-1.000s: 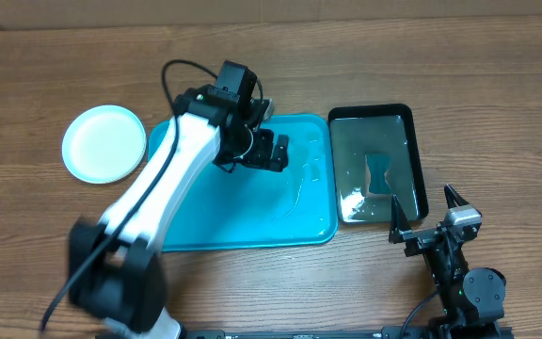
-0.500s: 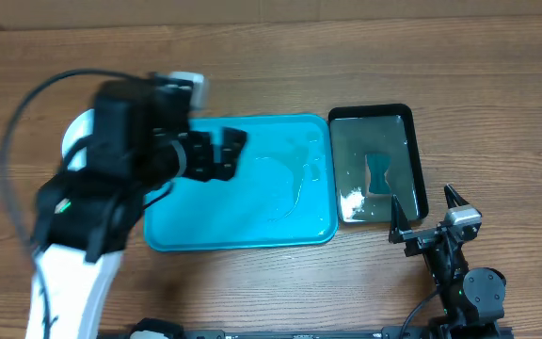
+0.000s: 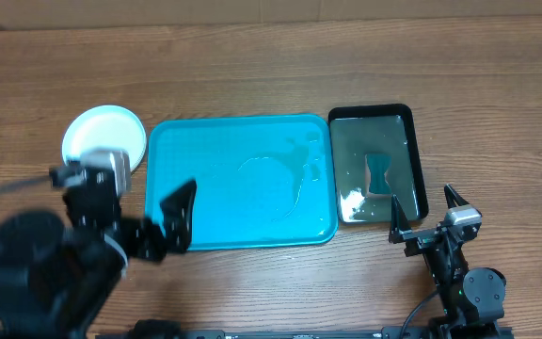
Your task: Clean dirty plates on tray and stack at the side
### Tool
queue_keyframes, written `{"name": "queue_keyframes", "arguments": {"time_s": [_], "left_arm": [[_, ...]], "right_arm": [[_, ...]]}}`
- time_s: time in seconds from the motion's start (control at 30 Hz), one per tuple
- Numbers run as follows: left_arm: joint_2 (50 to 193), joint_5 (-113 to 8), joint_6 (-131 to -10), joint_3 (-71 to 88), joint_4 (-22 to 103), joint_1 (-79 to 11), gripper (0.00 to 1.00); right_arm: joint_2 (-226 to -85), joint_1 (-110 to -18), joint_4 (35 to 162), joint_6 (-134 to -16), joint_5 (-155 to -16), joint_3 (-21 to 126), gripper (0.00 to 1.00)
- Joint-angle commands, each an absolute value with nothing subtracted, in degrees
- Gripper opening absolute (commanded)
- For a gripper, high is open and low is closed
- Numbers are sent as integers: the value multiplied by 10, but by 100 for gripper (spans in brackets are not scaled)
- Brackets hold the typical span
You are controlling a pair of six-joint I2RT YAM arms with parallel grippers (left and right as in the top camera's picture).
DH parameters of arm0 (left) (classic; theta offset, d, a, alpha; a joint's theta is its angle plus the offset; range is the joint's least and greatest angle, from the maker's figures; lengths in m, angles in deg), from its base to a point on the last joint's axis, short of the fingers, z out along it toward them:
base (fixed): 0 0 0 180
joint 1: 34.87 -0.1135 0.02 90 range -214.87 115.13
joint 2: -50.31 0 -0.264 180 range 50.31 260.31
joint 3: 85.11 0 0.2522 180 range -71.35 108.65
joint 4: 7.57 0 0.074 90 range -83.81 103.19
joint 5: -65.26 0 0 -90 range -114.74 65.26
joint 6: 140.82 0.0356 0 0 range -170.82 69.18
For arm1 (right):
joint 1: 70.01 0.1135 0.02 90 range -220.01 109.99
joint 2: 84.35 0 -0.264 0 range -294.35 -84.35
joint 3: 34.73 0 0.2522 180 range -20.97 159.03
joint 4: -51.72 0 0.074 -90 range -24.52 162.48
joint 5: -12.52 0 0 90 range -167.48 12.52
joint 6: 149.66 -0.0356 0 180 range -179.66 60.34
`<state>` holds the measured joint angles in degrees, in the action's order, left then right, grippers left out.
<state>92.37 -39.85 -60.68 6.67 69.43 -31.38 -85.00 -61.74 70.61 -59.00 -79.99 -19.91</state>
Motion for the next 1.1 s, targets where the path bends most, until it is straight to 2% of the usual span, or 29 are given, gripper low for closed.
{"name": "queue_keyframes", "arguments": {"time_s": [0.0, 0.2, 0.37, 0.63, 0.87, 1.07], "left_arm": [[864, -387, -595, -4, 698, -330, 100], [746, -376, -596, -146, 679, -355, 100], [646, -379, -599, -261, 580, -361, 100], [508, -378, -599, -421, 308, -363, 100], [505, -377, -600, -527, 34, -362, 100], [505, -361, -600, -609, -70, -363, 100]], "right_arm": [[-845, -619, 702, -593, -792, -205, 100], [-845, -619, 702, -593, -792, -205, 100], [-845, -619, 702, -593, -792, -205, 100], [-845, -619, 702, -593, -792, -205, 100], [-845, -619, 702, -593, -792, -205, 100], [-845, -619, 702, -593, -792, -205, 100]]}}
